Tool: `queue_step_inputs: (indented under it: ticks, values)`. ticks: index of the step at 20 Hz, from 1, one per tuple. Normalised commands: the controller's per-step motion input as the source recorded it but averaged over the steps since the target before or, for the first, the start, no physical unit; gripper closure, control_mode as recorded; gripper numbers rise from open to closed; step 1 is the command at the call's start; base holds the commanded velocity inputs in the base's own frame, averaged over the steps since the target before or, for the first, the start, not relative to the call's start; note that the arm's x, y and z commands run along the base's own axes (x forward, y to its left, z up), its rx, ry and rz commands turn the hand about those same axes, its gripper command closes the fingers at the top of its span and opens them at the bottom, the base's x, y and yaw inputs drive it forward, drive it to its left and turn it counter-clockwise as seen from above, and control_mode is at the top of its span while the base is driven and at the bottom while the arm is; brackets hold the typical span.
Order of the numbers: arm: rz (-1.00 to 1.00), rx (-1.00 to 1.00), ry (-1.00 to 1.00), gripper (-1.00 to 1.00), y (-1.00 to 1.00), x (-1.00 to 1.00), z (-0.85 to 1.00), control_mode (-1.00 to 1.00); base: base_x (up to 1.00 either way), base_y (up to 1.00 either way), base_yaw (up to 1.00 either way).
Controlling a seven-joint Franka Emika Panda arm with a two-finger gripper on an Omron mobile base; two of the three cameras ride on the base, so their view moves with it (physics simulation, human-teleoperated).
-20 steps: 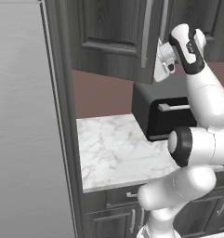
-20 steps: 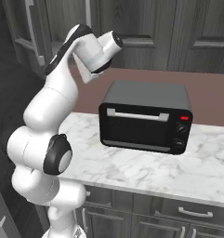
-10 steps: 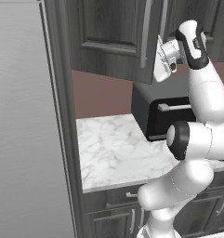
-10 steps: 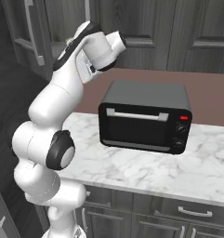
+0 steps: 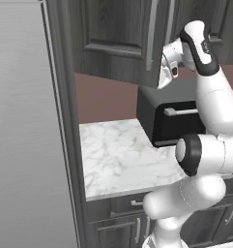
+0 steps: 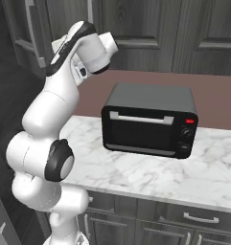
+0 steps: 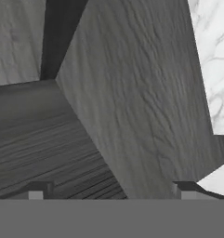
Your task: Move the bowls from the cabinet to the plates on the dining table.
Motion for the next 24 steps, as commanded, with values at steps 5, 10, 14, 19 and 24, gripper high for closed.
queue_step_inputs:
  ticks: [5, 10, 14, 19, 24]
  values:
    - [0.00, 0.04, -0.06, -1.00, 0.61, -0.73, 0.00, -1.00, 0.00, 0.00, 0.00]
    - [0.00, 0.03, -0.08, -1.00, 0.52, -0.61, 0.00, -1.00, 0.00, 0.00, 0.00]
    - [0.04, 0.03, -0.05, -1.00, 0.43, -0.50, 0.00, -1.00, 0.00, 0.00, 0.00]
    - [0.01, 0.01, -0.07, -1.00, 0.50, -0.37, -0.01, -1.00, 0.00, 0.00, 0.00]
    - [0.00, 0.00, -0.08, -1.00, 0.75, -0.22, -0.09, -1.00, 0.00, 0.00, 0.00]
